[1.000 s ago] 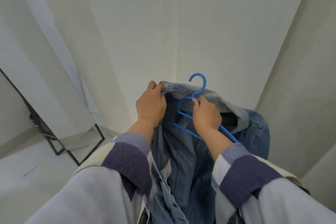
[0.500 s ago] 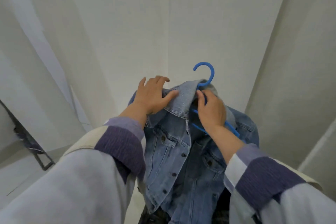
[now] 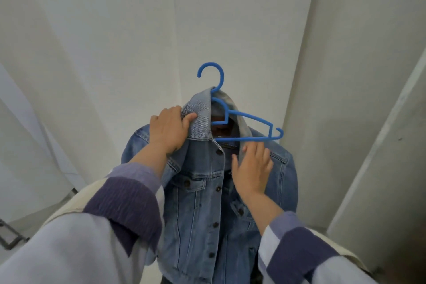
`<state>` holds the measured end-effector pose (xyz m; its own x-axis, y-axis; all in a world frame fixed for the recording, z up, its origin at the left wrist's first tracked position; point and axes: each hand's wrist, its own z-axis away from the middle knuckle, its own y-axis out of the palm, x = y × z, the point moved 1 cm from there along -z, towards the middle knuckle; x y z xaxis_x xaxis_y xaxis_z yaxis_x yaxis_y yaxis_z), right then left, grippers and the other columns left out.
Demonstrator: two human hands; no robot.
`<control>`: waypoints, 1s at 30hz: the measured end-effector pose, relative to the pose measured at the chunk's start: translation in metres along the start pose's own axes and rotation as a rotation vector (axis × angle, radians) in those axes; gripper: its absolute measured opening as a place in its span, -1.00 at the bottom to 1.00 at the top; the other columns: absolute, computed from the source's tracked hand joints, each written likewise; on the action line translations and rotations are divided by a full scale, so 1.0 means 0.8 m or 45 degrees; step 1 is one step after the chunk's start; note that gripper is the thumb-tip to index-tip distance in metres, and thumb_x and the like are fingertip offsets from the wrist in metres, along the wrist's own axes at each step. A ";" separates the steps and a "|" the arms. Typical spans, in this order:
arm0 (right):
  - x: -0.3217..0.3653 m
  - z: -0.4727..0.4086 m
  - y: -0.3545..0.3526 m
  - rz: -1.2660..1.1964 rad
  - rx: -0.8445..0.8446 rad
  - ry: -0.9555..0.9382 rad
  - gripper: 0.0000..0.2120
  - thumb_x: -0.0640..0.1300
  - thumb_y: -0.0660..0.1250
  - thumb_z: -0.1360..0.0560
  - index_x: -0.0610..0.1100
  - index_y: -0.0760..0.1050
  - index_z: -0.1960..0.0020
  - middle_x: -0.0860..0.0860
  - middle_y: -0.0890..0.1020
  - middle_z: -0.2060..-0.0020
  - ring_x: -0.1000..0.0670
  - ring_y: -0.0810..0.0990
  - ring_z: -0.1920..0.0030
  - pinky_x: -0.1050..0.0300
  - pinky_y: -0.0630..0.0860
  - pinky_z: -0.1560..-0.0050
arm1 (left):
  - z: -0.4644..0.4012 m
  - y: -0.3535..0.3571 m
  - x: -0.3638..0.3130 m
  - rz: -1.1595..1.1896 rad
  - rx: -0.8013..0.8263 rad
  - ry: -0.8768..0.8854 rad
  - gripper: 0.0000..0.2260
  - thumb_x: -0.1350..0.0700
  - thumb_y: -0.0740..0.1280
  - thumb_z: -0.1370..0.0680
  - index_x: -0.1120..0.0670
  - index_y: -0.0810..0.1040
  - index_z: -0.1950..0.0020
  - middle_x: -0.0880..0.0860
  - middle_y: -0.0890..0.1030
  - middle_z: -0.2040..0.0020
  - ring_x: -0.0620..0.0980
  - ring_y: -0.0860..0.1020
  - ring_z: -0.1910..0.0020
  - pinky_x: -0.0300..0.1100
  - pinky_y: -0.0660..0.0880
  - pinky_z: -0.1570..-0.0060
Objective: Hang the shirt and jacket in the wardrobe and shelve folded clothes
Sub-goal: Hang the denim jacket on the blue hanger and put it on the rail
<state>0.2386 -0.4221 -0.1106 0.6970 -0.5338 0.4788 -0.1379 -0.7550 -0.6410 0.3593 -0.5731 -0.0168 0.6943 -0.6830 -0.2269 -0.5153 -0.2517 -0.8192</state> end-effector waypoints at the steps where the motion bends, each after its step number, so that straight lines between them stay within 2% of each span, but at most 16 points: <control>1: -0.006 0.006 0.009 -0.009 0.107 0.127 -0.68 0.01 0.41 -0.43 -0.09 0.35 -0.02 -0.06 0.43 -0.03 -0.11 0.40 -0.08 -0.05 0.40 -0.02 | 0.000 0.001 -0.001 0.001 -0.013 0.004 -0.59 -0.17 0.06 -0.61 0.15 0.45 0.00 0.18 0.57 -0.05 0.21 0.49 -0.07 0.06 0.32 -0.06; 3: -0.013 0.006 0.021 -0.089 0.275 0.385 -0.57 0.08 0.40 -0.42 -0.10 0.30 -0.11 -0.08 0.35 -0.14 -0.14 0.35 -0.19 -0.09 0.43 -0.05 | 0.000 0.002 -0.003 0.018 -0.037 0.022 -0.59 -0.17 0.06 -0.61 0.16 0.46 0.02 0.18 0.57 -0.03 0.21 0.49 -0.06 0.06 0.32 -0.05; 5: -0.018 -0.007 0.027 -0.187 0.353 0.496 -0.53 0.06 0.40 -0.44 -0.14 0.27 -0.16 -0.12 0.30 -0.20 -0.18 0.33 -0.22 -0.12 0.46 -0.05 | 0.001 0.002 -0.002 0.045 -0.070 0.037 -0.60 -0.17 0.07 -0.61 0.15 0.45 0.05 0.18 0.57 -0.01 0.21 0.48 -0.05 0.05 0.31 -0.04; 8: -0.027 -0.031 0.033 -0.310 0.420 0.523 -0.68 -0.07 0.31 -0.53 -0.19 0.32 -0.18 -0.16 0.32 -0.22 -0.24 0.47 -0.14 -0.06 0.46 -0.02 | 0.004 0.000 -0.001 0.094 -0.121 0.047 -0.64 -0.16 0.08 -0.60 0.11 0.39 0.13 0.18 0.57 0.04 0.21 0.49 -0.01 0.03 0.31 0.01; 10: -0.031 -0.037 0.031 -0.419 0.407 0.586 -0.79 -0.15 0.18 -0.59 -0.20 0.38 -0.18 -0.17 0.45 -0.19 -0.24 0.53 -0.07 -0.01 0.44 0.05 | 0.005 -0.001 -0.001 0.116 -0.140 0.055 -0.65 -0.16 0.09 -0.60 0.10 0.36 0.16 0.16 0.56 0.09 0.21 0.49 0.03 0.02 0.29 0.05; 12: -0.035 -0.039 0.025 -0.510 0.357 0.665 -0.77 -0.18 0.08 -0.62 -0.18 0.44 -0.19 -0.18 0.57 -0.09 -0.22 0.55 -0.04 0.02 0.41 0.08 | 0.005 -0.001 0.002 0.156 -0.162 0.076 -0.63 -0.17 0.12 -0.59 0.10 0.35 0.21 0.09 0.50 0.21 0.18 0.47 0.12 -0.01 0.27 0.10; 15: -0.040 -0.051 -0.002 -0.567 0.230 0.764 -0.70 -0.14 0.02 -0.64 -0.18 0.47 -0.20 -0.14 0.59 0.01 -0.18 0.53 0.00 0.03 0.40 0.07 | 0.006 -0.006 0.004 0.230 -0.213 0.098 -0.58 -0.23 0.12 -0.55 0.07 0.32 0.32 -0.03 0.39 0.37 0.11 0.41 0.26 -0.06 0.25 0.17; 17: -0.047 -0.065 -0.031 -0.571 0.140 0.803 -0.69 -0.14 0.03 -0.64 -0.20 0.48 -0.21 -0.16 0.59 -0.04 -0.20 0.53 -0.04 0.03 0.40 0.05 | 0.006 -0.013 -0.002 0.256 -0.237 0.095 -0.55 -0.29 0.07 -0.52 0.04 0.30 0.36 -0.05 0.38 0.41 0.10 0.39 0.31 -0.06 0.26 0.19; 20: -0.062 -0.078 -0.083 -0.478 0.026 0.733 -0.71 -0.17 0.08 -0.62 -0.21 0.51 -0.19 -0.22 0.59 -0.11 -0.26 0.54 -0.11 0.06 0.37 0.06 | 0.004 -0.029 -0.023 0.318 -0.273 0.143 -0.54 -0.31 0.06 -0.52 0.01 0.26 0.40 -0.06 0.37 0.43 0.09 0.39 0.33 -0.05 0.27 0.19; 22: -0.074 -0.080 -0.115 -0.472 -0.067 0.638 -0.74 -0.14 0.14 -0.61 -0.15 0.54 -0.18 -0.20 0.62 -0.08 -0.24 0.56 -0.09 0.07 0.38 0.07 | 0.001 -0.041 -0.038 0.378 -0.295 0.173 -0.53 -0.31 0.07 -0.51 0.02 0.26 0.41 -0.05 0.38 0.45 0.09 0.40 0.35 -0.06 0.27 0.19; 25: -0.097 -0.083 -0.163 -0.427 -0.156 0.425 -0.80 -0.15 0.22 -0.57 -0.05 0.60 -0.08 -0.14 0.67 0.05 -0.20 0.60 0.03 0.11 0.39 0.19 | -0.005 -0.060 -0.057 0.461 -0.310 0.231 -0.47 -0.37 0.02 -0.46 0.06 0.29 0.40 -0.01 0.41 0.47 0.08 0.42 0.40 -0.06 0.27 0.22; 30: -0.134 -0.082 -0.265 -0.201 -0.247 0.170 -0.82 -0.06 0.25 -0.57 -0.07 0.61 0.01 -0.11 0.68 0.12 -0.10 0.55 0.20 0.16 0.32 0.25 | 0.000 -0.075 -0.101 0.368 -0.272 0.366 -0.48 -0.37 0.02 -0.45 0.06 0.29 0.39 0.00 0.41 0.44 0.11 0.43 0.37 -0.07 0.30 0.28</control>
<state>0.1464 -0.2300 0.0133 0.6235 -0.4396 0.6466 -0.1763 -0.8847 -0.4315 0.3344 -0.5029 0.0509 0.3551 -0.9007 -0.2502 -0.7803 -0.1382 -0.6099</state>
